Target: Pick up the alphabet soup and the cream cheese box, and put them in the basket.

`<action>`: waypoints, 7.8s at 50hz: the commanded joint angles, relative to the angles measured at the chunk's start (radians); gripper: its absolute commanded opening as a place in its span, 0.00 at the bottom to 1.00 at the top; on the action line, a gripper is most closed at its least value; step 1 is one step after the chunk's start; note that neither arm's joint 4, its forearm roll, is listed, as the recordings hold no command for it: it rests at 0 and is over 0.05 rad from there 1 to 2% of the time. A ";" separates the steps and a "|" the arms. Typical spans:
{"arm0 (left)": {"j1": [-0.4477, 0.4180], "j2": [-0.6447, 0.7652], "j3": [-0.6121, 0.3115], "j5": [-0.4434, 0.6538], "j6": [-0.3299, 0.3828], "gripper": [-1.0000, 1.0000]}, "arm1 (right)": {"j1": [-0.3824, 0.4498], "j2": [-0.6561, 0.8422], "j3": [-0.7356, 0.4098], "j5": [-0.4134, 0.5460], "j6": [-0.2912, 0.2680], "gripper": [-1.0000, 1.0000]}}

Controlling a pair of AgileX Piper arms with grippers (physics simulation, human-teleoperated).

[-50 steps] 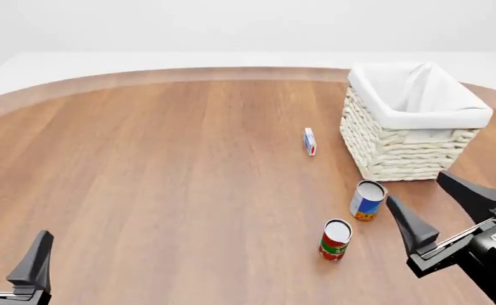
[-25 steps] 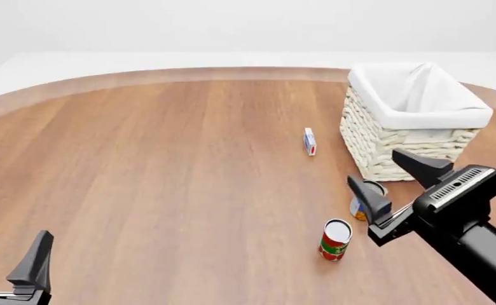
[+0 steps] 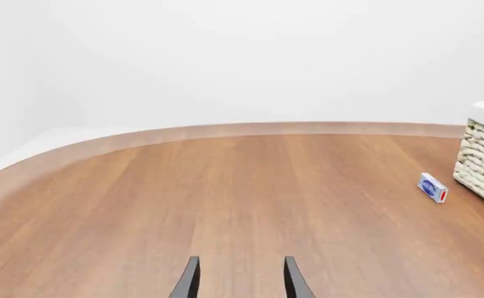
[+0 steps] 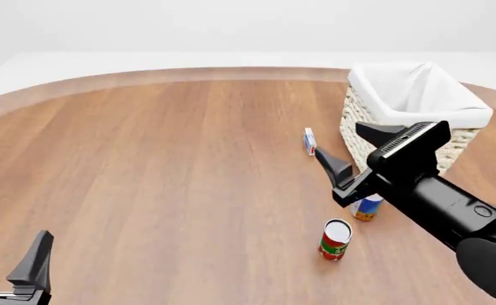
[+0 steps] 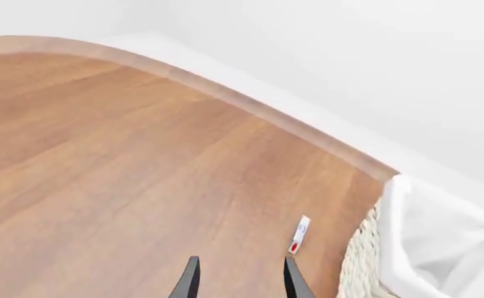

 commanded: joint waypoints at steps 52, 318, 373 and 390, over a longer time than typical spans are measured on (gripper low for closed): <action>0.000 0.000 0.000 0.000 0.000 1.00 | -0.203 0.537 -0.483 0.043 0.056 1.00; 0.000 0.000 0.000 0.000 0.000 1.00 | -0.176 0.716 -0.476 -0.097 0.173 0.00; 0.000 0.000 0.000 0.000 0.000 1.00 | -0.307 0.369 -0.401 -0.023 0.117 0.00; 0.000 0.000 0.000 0.000 0.000 1.00 | -0.372 0.379 -0.486 0.041 0.095 0.00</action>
